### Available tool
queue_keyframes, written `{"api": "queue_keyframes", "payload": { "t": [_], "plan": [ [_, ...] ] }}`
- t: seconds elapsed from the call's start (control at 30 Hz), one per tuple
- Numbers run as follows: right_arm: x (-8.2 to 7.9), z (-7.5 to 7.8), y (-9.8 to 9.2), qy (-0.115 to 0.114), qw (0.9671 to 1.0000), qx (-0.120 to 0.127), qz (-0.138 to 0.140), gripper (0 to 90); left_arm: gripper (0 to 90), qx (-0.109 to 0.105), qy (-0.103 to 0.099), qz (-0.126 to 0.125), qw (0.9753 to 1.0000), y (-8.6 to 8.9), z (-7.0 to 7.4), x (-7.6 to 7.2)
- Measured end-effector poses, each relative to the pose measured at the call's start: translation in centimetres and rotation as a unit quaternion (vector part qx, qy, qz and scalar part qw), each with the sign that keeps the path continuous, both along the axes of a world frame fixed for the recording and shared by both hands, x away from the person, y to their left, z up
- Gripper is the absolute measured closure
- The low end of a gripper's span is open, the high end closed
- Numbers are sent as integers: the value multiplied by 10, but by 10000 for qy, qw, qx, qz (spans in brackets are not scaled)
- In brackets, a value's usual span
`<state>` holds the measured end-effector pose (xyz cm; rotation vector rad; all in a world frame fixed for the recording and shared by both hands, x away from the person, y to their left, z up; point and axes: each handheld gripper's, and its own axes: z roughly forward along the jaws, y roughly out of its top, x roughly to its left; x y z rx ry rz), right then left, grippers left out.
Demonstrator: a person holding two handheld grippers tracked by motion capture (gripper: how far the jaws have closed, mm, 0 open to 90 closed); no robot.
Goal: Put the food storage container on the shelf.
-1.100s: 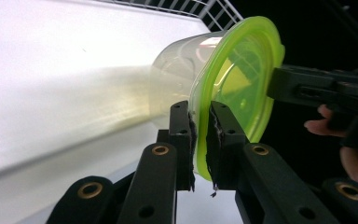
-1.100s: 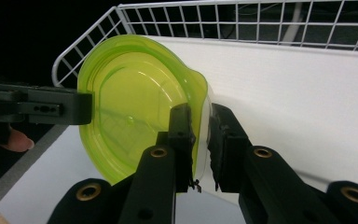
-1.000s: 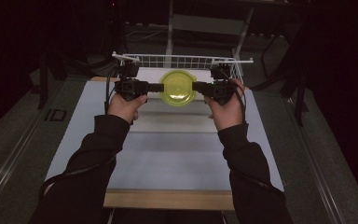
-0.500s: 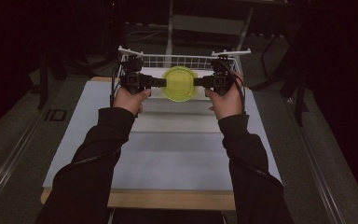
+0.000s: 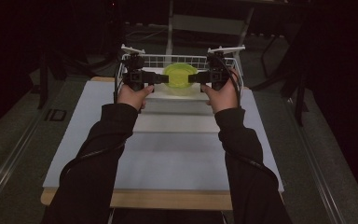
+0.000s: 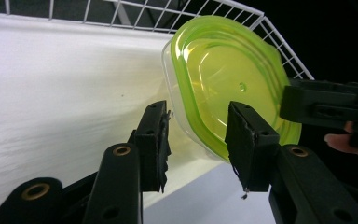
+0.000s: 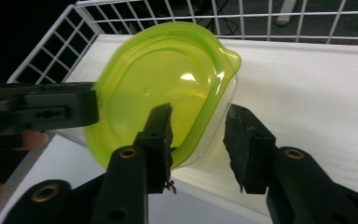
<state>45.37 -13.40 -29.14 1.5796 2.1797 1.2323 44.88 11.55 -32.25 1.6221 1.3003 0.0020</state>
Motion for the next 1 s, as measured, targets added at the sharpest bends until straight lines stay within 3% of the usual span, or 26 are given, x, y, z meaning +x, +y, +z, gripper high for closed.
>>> {"api": "queue_keyframes", "payload": {
  "t": [0.17, 0.23, 0.33, 0.47, 0.6, 0.73, 0.77, 0.8, 0.87, 0.93, 0.97, 1.0],
  "plan": [
    [8, -4, -5, 3, 10000, -3, -65, 534, 533, -65, -48, -39, 10000, -4, 0, -1],
    [8, -4, -7, -94, 9999, 69, -19, 502, 496, -8, -81, 7, 10000, -4, 2, -2],
    [6, -1, -8, -266, 9996, -48, -45, 486, 449, -39, -155, 67, 9999, -1, 4, -4],
    [-1, 4, -7, -398, 9992, -60, 45, 463, 439, -113, -317, 119, 9994, 5, 7, -8],
    [-13, 8, -8, -573, 9982, -45, 139, 463, 413, -88, -478, 119, 9987, 10, 9, -15],
    [-25, 6, -7, -671, 9973, 49, 278, 544, 329, -207, -656, 58, 9976, 17, 9, -24],
    [-32, 2, -5, -663, 9969, -83, 406, 668, 291, -313, -856, -87, 9958, 23, 6, -32],
    [-32, 2, -5, -663, 9969, -83, 406, 668, 252, -313, -856, -87, 9958, 23, 6, -32],
    [-38, -6, -1, -620, 9965, -255, 504, 808, 250, -312, -1061, -151, 9938, 26, 2, -41],
    [-41, -14, 3, -612, 9958, -368, 567, 889, 233, -290, -1330, -237, 9904, 29, -3, -51],
    [-41, -14, 3, -612, 9958, -368, 567, 889, 207, -290, -1330, -237, 9904, 29, -3, -51],
    [-40, -24, 8, -590, 9958, -404, 579, 898, 147, 18, -1811, -238, 9832, 28, -16, -67]
  ]
}}
